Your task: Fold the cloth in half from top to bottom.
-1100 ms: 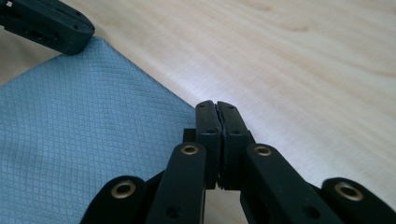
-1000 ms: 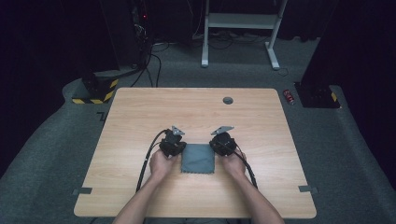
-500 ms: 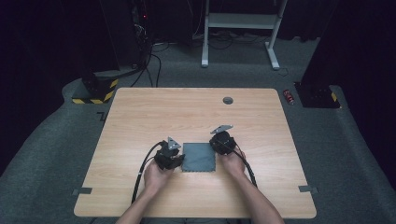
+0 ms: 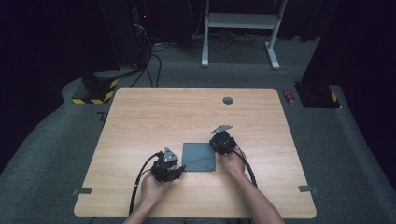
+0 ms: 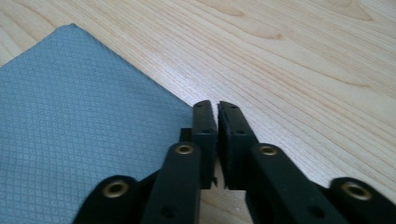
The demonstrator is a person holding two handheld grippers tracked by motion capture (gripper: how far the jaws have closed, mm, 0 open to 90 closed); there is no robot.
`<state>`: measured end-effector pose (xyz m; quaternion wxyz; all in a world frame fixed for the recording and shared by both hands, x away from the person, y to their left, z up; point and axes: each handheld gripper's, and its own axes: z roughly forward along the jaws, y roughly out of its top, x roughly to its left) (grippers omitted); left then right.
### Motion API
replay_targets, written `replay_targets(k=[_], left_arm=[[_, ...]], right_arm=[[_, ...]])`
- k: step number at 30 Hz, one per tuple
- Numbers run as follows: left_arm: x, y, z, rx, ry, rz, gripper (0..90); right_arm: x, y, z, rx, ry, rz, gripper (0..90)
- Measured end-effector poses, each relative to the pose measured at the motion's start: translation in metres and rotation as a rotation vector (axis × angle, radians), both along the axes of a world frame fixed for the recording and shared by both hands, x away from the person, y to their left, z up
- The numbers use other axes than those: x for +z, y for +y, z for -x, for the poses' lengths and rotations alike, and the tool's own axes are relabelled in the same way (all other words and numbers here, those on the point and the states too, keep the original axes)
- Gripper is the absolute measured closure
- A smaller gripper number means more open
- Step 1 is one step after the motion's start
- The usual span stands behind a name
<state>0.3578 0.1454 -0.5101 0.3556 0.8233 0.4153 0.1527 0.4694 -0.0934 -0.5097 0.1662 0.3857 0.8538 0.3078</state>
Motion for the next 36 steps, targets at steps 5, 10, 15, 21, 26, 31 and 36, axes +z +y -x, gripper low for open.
replay_targets(k=[5,10,15,21,26,31,36], left_arm=[[0.008,0.008,0.001,0.011,-0.026,0.036,48.2],[0.013,0.017,-0.001,0.037,-0.036,0.069,45.1],[0.016,0.027,-0.001,0.052,-0.05,0.083,43.5],[0.02,0.036,-0.001,0.068,-0.063,0.123,42.0],[0.02,0.04,-0.001,0.072,-0.06,0.141,40.1],[0.019,0.044,-0.002,0.08,-0.057,0.157,38.7],[0.02,0.048,0.001,0.085,-0.063,0.163,38.7]], right_arm=[[0.008,-0.006,0.003,-0.016,0.01,-0.047,74.1],[0.02,-0.012,0.014,-0.006,-0.014,-0.086,68.0],[0.027,-0.024,0.024,-0.011,-0.029,-0.139,64.2],[0.03,-0.035,0.035,-0.017,-0.038,-0.161,60.3],[0.032,-0.046,0.043,-0.028,-0.048,-0.182,57.8],[0.033,-0.053,0.05,-0.04,-0.063,-0.198,55.4],[0.037,-0.059,0.058,-0.037,-0.086,-0.198,54.2]])
